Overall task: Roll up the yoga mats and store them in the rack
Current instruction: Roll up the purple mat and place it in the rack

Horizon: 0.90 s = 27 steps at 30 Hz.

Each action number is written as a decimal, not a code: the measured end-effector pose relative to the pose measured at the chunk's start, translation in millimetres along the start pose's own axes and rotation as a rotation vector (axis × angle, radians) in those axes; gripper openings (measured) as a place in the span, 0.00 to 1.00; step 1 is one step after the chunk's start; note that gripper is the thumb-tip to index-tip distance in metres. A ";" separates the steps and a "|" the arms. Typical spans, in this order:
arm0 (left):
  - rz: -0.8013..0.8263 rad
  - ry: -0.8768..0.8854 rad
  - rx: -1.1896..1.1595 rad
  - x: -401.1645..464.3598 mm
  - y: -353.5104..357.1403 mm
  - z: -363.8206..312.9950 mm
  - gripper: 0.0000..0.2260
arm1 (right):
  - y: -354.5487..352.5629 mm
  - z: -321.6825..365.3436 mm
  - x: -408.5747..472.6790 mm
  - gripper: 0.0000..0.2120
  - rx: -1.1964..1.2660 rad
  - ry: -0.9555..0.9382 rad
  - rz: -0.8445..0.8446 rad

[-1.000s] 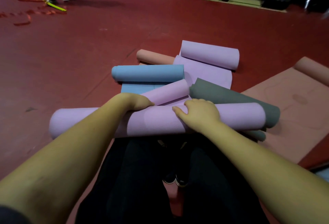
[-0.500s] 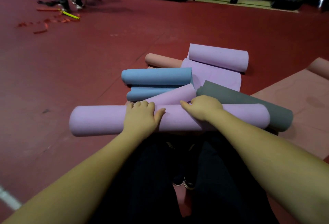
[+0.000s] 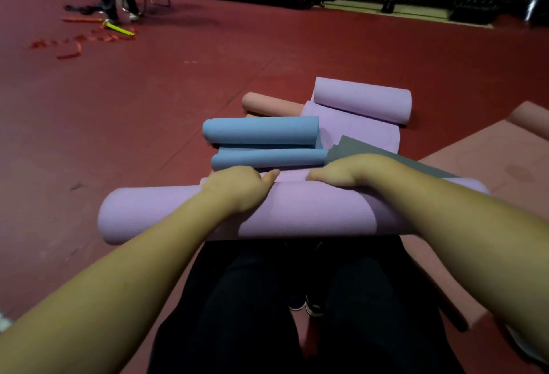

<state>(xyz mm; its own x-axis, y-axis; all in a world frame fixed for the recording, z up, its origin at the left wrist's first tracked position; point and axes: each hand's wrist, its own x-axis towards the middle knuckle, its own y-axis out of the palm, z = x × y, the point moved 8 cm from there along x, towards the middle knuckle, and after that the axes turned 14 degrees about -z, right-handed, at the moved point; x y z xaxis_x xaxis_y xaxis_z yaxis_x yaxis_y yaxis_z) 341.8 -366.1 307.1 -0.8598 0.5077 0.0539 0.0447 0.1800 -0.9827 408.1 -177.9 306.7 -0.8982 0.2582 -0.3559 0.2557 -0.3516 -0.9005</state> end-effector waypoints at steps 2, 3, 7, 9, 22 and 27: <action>0.102 -0.007 -0.012 -0.1 9.5 0.8 0.36 | 10.8 -2.7 -1.3 0.25 0.021 0.017 0.063; 0.146 -0.004 -0.011 -0.3 13.4 -0.5 0.35 | 16.3 -4.8 0.3 0.27 0.020 0.017 0.079; 0.197 -0.049 -0.073 8.6 11.0 -1.9 0.30 | 9.0 -5.9 7.2 0.29 -0.059 -0.026 -0.050; 0.225 -0.060 -0.113 14.0 11.3 -1.6 0.29 | 0.2 -1.1 7.2 0.25 -0.116 -0.079 -0.172; 0.425 -0.101 -0.333 40.9 30.3 -12.5 0.22 | 11.9 -1.9 -19.4 0.39 -0.254 -0.046 -0.545; 0.154 -0.062 -0.135 52.0 21.4 -2.2 0.23 | 7.7 -1.7 -8.7 0.37 -0.221 -0.031 -0.502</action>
<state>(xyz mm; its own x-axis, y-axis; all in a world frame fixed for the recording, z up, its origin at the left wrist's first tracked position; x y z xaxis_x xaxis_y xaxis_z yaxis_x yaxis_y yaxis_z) 299.1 -334.0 289.2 -0.8673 0.4855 -0.1101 0.2420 0.2180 -0.9455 418.5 -181.3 302.4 -0.9385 0.3175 0.1359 -0.1414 0.0058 -0.9899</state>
